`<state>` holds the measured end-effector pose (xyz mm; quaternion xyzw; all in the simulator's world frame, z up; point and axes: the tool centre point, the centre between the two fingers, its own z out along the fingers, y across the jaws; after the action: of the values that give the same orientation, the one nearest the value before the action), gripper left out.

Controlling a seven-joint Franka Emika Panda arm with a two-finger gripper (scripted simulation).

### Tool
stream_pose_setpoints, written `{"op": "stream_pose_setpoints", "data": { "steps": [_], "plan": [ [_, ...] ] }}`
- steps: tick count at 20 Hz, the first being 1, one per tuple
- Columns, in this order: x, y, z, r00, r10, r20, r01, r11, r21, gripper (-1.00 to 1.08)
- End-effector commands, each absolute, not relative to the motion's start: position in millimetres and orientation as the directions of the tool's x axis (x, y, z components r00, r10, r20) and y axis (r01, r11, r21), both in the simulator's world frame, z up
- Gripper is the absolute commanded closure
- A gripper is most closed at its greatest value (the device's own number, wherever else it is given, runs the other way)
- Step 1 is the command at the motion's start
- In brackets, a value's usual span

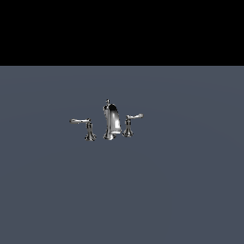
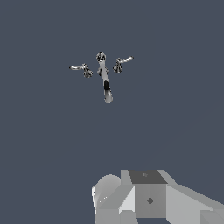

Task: Turn on the faucet by rotating a designated handle.

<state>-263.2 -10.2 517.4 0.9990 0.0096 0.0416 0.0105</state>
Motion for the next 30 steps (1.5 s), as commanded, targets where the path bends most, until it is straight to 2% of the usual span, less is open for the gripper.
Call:
{"op": "stream_pose_setpoints", "data": {
  "steps": [1,14,30],
  "plan": [
    [-263.2,-10.2,517.4,0.996,0.02,0.083,0.018,-1.0,0.022,1.08],
    [-238.3,3.1,487.3,0.994,-0.077,0.079,-0.079,-0.997,0.016,1.08],
    [-144.2,31.3,383.8,0.915,-0.399,0.06,-0.4,-0.916,-0.002,1.08]
  ]
}}
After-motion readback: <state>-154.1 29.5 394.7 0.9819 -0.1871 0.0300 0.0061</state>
